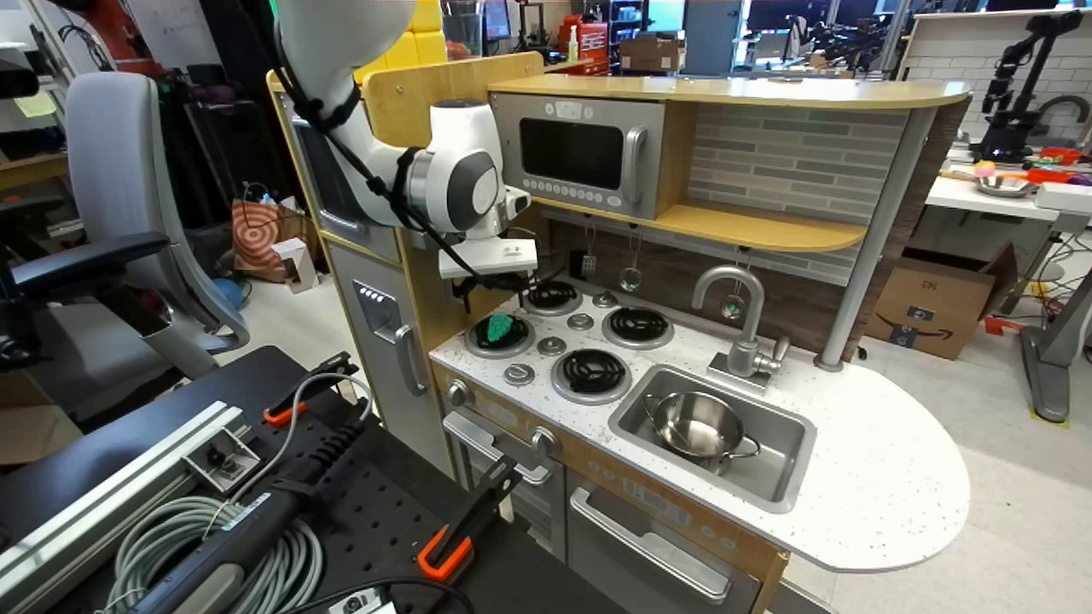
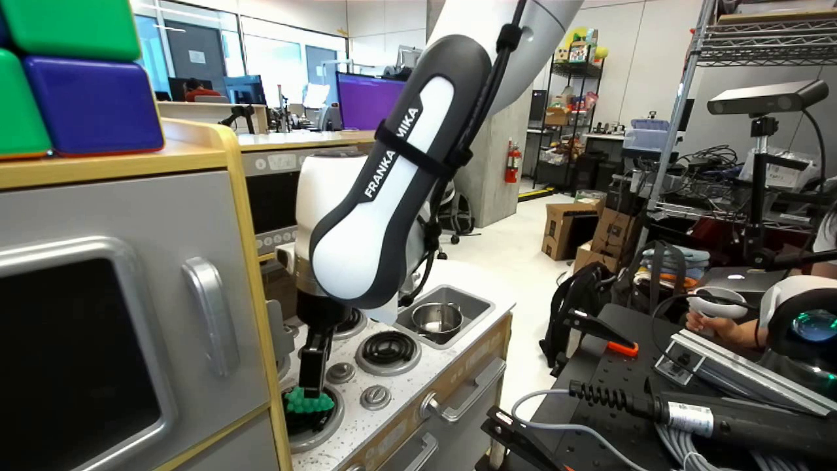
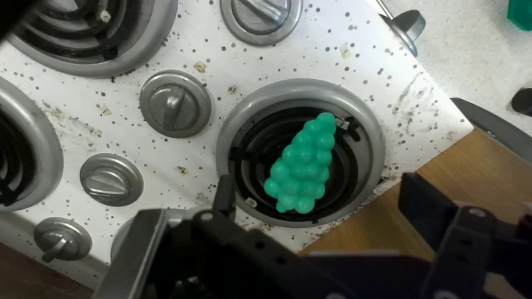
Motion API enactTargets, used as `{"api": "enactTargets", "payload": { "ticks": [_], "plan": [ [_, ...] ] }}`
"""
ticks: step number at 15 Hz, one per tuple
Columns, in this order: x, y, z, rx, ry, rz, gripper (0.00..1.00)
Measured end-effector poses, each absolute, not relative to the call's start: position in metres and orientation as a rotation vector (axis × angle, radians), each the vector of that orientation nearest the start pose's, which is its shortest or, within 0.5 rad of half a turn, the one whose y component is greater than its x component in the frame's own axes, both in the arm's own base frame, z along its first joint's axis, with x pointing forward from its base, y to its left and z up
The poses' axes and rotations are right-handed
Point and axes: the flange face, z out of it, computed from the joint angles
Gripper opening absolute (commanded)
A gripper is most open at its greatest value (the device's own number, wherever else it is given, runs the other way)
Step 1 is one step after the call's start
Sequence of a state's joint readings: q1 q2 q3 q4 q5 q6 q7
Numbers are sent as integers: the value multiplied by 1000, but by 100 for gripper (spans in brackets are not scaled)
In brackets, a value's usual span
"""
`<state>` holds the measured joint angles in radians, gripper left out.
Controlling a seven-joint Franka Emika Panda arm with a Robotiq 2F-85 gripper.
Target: Pick up the grapes from the top of the stove and put them inside the silver pot in the sink
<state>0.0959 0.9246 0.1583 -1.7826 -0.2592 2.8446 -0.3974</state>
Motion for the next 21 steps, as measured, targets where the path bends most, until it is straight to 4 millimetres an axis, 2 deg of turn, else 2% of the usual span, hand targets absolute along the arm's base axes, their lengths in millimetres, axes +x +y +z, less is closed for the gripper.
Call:
{"api": "enactTargets", "payload": {
  "ticks": [5, 9, 10, 11, 12, 14, 17, 18, 21],
  "plan": [
    [629, 171, 28, -2863, -1216, -240, 100],
    [637, 182, 14, -2862, -1239, -228, 100],
    [639, 186, 12, -2862, -1248, -227, 75],
    [642, 189, 11, -2863, -1257, -228, 74],
    [645, 192, 10, -2865, -1263, -222, 68],
    [651, 195, 9, -2874, -1264, -209, 50],
    [650, 192, 5, -2887, -1244, -160, 27],
    [649, 191, 3, -2893, -1233, -139, 21],
    [648, 190, 2, -2905, -1201, -125, 20]
  ]
}}
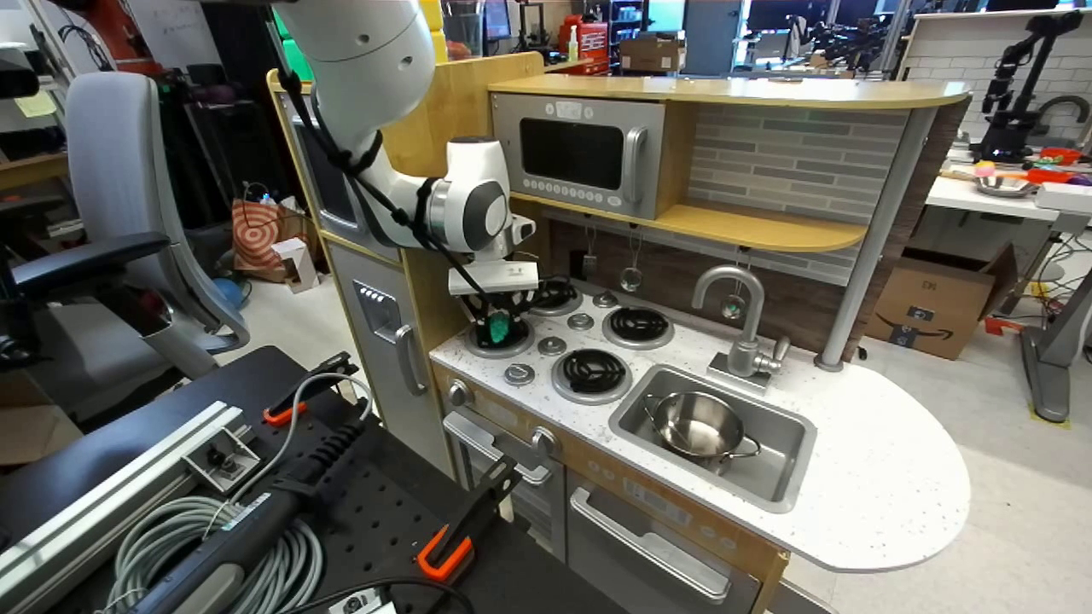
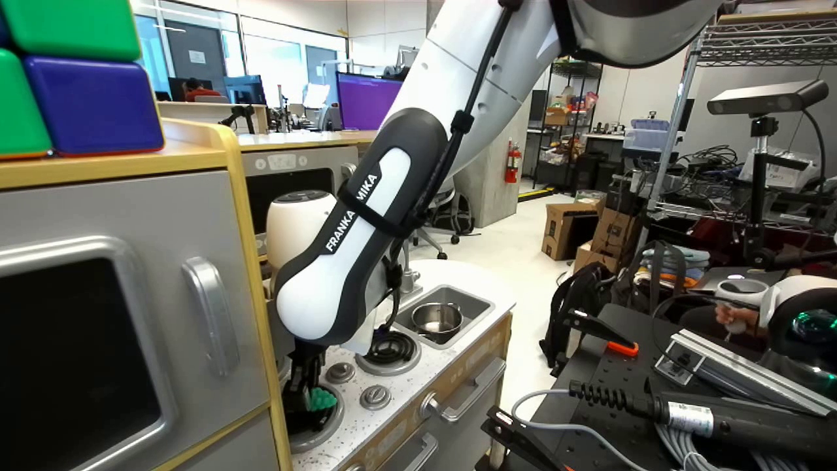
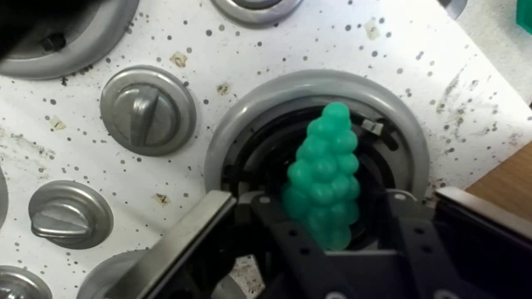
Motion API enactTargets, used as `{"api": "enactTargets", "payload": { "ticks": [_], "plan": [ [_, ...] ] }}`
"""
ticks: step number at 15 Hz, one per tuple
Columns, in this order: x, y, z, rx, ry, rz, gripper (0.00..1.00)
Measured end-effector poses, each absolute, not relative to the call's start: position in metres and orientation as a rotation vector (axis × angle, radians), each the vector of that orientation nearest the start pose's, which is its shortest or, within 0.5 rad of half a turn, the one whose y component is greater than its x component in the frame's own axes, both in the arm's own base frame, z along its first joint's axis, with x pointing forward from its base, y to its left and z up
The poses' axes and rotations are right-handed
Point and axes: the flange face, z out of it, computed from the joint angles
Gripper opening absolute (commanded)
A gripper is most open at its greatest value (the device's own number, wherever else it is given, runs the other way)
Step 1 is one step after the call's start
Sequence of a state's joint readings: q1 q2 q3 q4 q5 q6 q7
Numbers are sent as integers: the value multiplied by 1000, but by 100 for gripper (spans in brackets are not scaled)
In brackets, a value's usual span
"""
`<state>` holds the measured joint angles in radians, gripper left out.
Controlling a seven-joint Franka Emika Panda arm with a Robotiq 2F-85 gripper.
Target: Pick up the grapes from the top of the stove and put them inside the silver pot in the sink
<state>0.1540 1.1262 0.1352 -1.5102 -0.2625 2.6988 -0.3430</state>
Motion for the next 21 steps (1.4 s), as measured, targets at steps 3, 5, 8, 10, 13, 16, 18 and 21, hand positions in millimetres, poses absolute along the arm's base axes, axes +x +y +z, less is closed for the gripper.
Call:
{"api": "enactTargets", "payload": {
  "ticks": [3, 5, 8, 10, 13, 16, 18, 21],
  "plan": [
    [648, 182, 5, -2908, -1173, -153, 20],
    [644, 152, 12, -2945, -1121, -186, 20],
    [634, 81, 29, -3049, -949, -274, 20],
    [623, 32, 41, -3120, -811, -314, 20],
    [602, -43, 59, -3216, -585, -320, 20],
    [588, -101, 66, -3259, -342, -300, 20],
    [584, -129, 67, -3266, -184, -301, 20],
    [582, -157, 70, -3261, 27, -296, 20]
  ]
}}
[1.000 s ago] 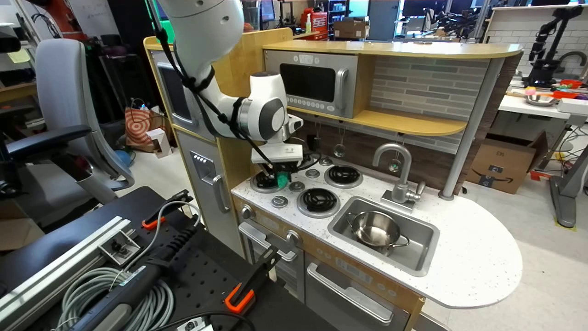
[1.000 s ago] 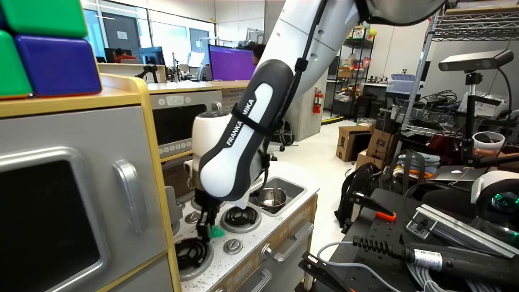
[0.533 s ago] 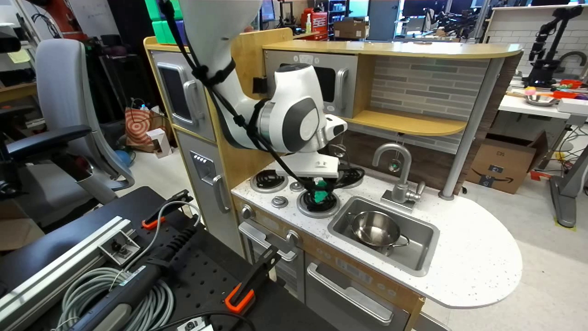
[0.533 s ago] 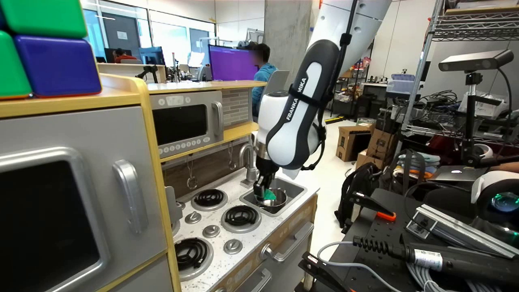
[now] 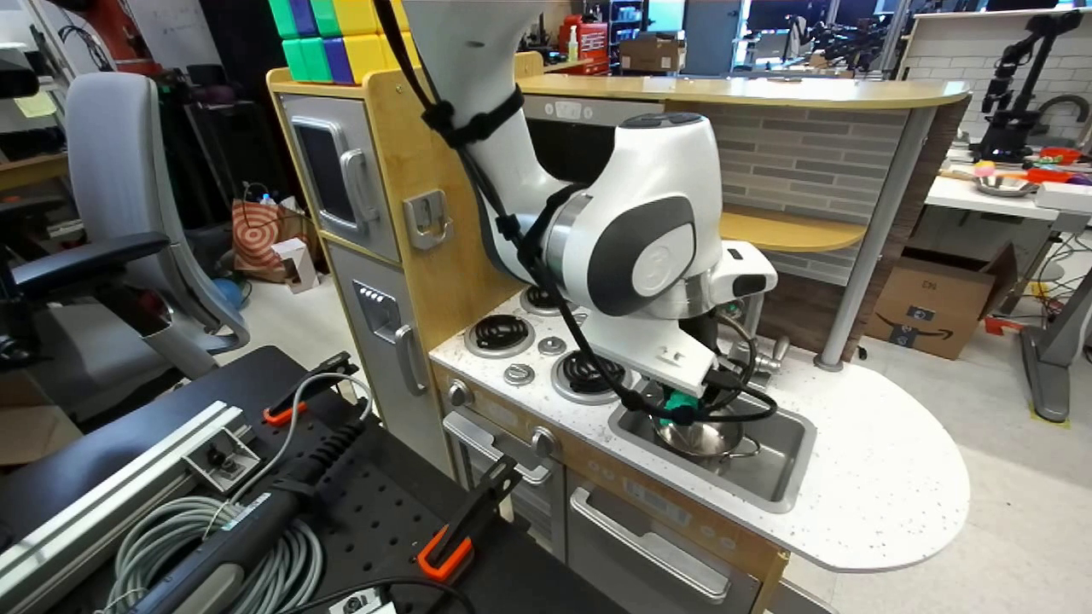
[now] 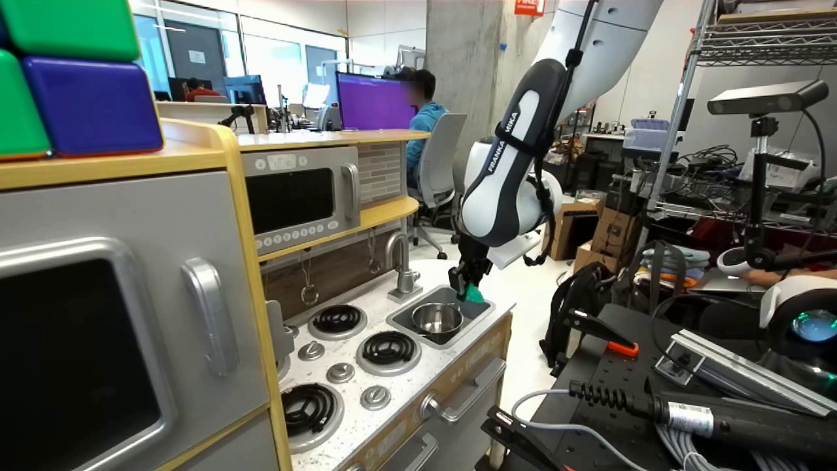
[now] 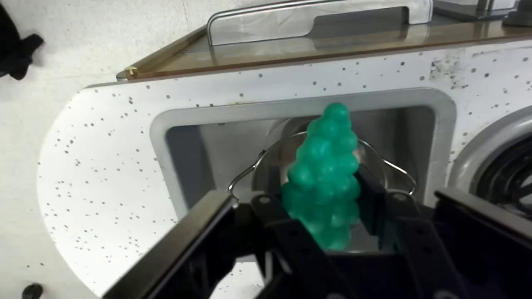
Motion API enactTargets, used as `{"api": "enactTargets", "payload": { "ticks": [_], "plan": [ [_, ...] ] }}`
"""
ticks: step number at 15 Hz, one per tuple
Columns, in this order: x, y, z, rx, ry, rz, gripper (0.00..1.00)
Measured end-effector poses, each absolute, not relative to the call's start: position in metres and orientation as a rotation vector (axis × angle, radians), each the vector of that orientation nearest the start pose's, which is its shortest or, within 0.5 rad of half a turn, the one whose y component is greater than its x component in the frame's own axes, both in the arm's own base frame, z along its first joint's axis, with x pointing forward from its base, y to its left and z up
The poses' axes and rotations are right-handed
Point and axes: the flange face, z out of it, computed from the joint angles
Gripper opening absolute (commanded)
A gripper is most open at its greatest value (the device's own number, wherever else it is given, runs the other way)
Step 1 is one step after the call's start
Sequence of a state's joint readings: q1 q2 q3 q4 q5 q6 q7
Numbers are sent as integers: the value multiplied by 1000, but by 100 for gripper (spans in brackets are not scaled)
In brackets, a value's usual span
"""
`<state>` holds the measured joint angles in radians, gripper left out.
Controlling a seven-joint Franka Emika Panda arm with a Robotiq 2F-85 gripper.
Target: Pick up the grapes from the top of the stove and put them inside the silver pot in the sink
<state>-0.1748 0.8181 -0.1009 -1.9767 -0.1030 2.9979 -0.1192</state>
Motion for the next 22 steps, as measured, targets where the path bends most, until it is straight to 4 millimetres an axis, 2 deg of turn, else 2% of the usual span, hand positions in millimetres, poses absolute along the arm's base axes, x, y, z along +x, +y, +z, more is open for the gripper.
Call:
{"api": "enactTargets", "payload": {
  "ticks": [2, 5, 13, 16, 22],
  "plan": [
    [587, -173, 75, -3253, 145, -279, 20],
    [600, -184, 82, -3245, 249, -242, 20],
    [657, -195, 87, -3245, 348, -175, 20],
    [678, -187, 79, -3248, 345, -110, 20],
    [703, -148, 45, -3255, 299, 51, 20]
  ]
}}
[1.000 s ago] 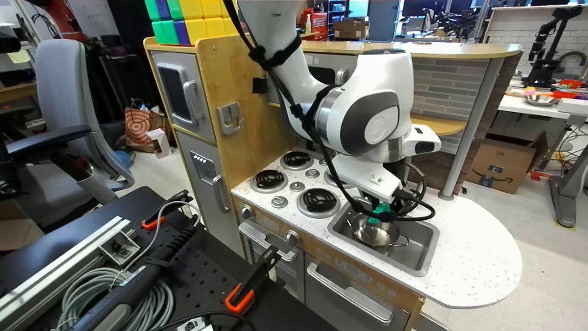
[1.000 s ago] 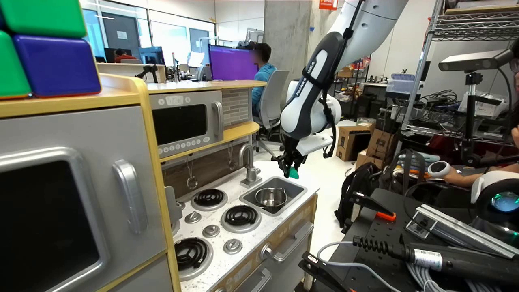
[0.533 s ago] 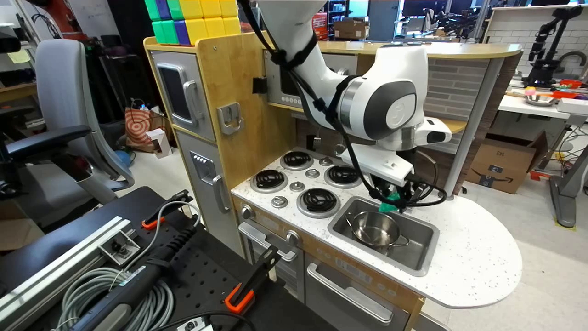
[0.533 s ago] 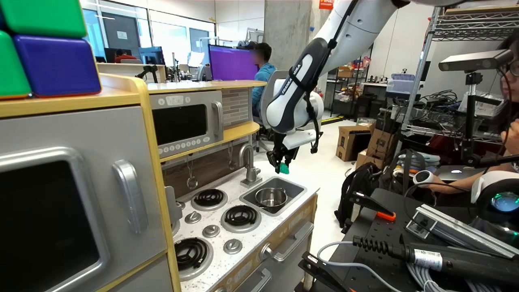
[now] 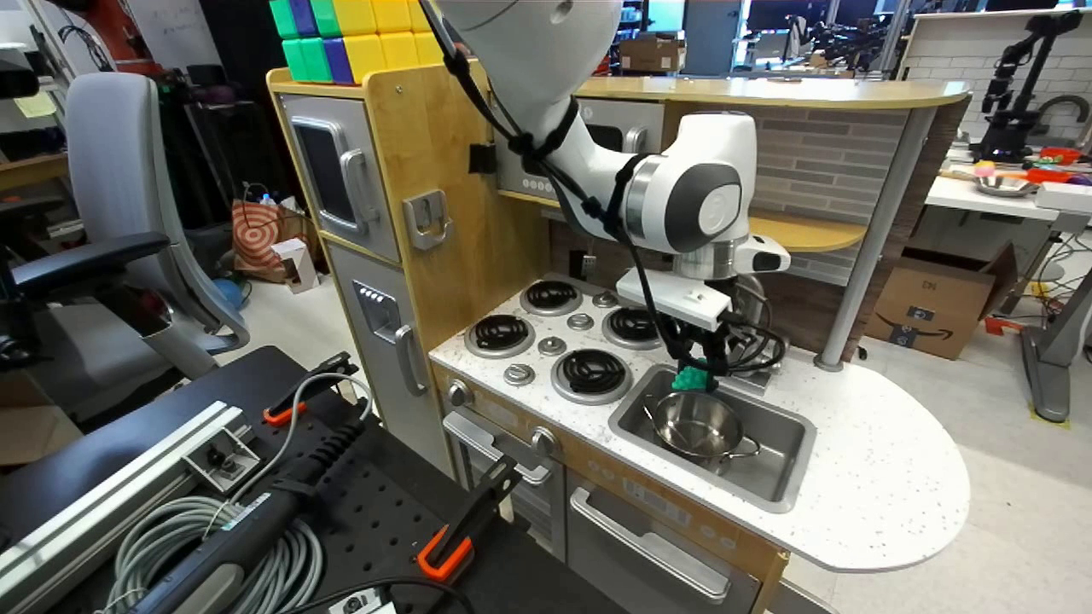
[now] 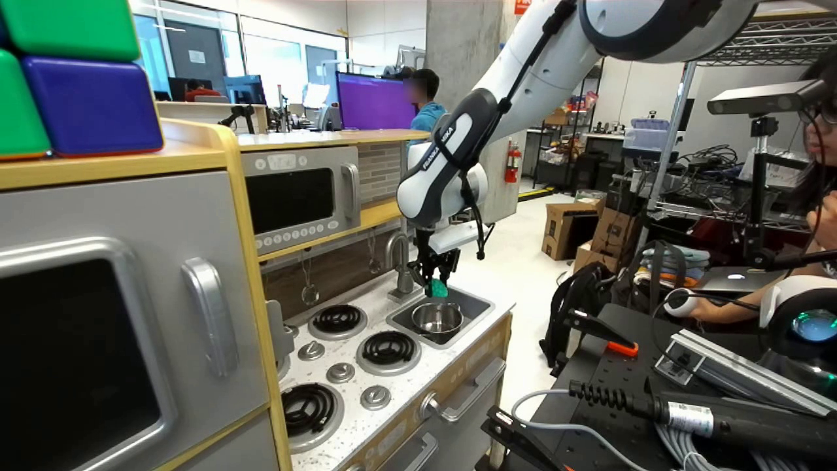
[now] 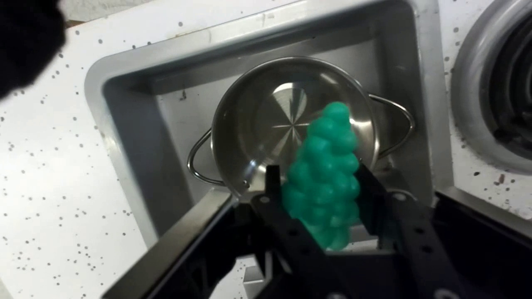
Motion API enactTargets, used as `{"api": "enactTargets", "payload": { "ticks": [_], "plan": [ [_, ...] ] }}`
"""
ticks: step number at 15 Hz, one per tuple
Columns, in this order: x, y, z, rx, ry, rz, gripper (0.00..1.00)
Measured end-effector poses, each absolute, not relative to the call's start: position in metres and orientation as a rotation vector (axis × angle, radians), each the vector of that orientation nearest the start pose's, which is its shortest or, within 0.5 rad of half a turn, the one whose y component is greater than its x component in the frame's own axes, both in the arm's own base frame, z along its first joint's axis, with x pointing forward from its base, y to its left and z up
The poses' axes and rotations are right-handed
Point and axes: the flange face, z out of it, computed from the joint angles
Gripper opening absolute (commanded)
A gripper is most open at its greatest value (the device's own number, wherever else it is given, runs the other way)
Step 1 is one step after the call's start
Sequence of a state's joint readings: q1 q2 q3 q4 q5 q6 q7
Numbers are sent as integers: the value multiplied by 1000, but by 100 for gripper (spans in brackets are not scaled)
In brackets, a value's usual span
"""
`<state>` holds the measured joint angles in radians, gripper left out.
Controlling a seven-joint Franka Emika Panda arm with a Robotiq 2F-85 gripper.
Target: Pick up the grapes from the top of the stove and put them inside the silver pot in the sink
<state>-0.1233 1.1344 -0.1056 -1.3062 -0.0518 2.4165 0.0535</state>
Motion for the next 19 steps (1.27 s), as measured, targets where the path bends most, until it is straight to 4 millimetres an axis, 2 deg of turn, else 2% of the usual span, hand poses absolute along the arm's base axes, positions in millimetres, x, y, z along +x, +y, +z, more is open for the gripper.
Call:
{"api": "enactTargets", "payload": {
  "ticks": [5, 6, 7, 8, 11, 15, 19],
  "plan": [
    [711, -151, 29, -3259, 352, 156, 20],
    [713, -152, 27, -3261, 358, 167, 70],
    [714, -152, 26, -3262, 359, 183, 71],
    [715, -152, 25, -3262, 358, 189, 76],
    [721, -143, 27, -3255, 273, 175, 98],
    [713, -105, 30, -3178, -25, 214, 100],
    [698, -78, 66, -3090, -351, 238, 100]
  ]
}}
